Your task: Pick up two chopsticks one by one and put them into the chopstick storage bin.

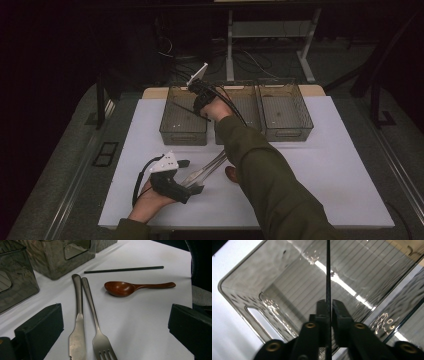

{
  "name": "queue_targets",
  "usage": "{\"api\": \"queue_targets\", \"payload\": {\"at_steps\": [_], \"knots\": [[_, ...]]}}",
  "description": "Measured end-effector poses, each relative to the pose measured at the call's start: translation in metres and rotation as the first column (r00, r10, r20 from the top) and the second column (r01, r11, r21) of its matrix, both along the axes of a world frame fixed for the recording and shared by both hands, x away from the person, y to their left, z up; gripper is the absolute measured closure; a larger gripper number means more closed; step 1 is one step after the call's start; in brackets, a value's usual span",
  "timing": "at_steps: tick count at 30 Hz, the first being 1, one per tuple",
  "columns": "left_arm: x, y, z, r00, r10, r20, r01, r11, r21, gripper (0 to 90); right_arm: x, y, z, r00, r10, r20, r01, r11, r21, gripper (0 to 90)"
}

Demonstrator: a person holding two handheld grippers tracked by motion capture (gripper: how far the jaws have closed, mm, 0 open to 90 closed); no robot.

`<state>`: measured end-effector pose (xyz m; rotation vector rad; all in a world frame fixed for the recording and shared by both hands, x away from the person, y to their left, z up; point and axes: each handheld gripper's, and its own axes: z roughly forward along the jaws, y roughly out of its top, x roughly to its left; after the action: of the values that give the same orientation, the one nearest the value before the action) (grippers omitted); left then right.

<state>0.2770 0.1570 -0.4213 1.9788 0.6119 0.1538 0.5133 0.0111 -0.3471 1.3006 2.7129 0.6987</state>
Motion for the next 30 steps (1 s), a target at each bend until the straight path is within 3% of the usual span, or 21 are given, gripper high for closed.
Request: {"api": "queue_targets", "payload": {"at_steps": [7,14,16,19,21,22,30], "knots": [[0.0,0.001,0.001,1.0,0.005,0.0,-0.005,1.0,-0.004,0.0,0.002,-0.006,0.004,0.9998,0.012,0.016,-0.012,0.9994,0.034,70.3],[0.0,0.001,0.0,1.0,0.0,0.002,0.0,1.0,0.008,0.0,-0.002,-0.023,0.011,0.9971,0.038,0.066,-0.045,0.9937,0.103,53.6],[0.0,0.001,0.0,1.0,0.002,0.002,-0.002,1.0,0.009,0.0,-0.004,-0.026,0.012,0.9962,0.041,0.077,-0.049,0.9937,0.101,52.8],[0.001,0.001,0.0,1.0,0.001,0.001,-0.001,0.9999,0.015,0.0,-0.009,-0.036,0.016,0.9926,0.061,0.104,-0.074,0.9895,0.124,49.8],[0.001,0.001,0.0,1.0,0.001,0.002,-0.001,0.9998,0.018,0.0,-0.014,-0.044,0.02,0.9871,0.077,0.141,-0.095,0.9874,0.126,46.5],[0.001,0.001,0.0,1.0,0.002,0.003,-0.002,0.9998,0.019,0.0,-0.02,-0.053,0.023,0.9809,0.081,0.177,-0.109,0.9824,0.152,43.8],[0.0,0.0,-0.001,1.0,0.01,0.0,-0.01,0.9997,0.021,0.0,-0.039,-0.079,0.026,0.9691,0.111,0.22,-0.149,0.9754,0.163,38.2]]}}
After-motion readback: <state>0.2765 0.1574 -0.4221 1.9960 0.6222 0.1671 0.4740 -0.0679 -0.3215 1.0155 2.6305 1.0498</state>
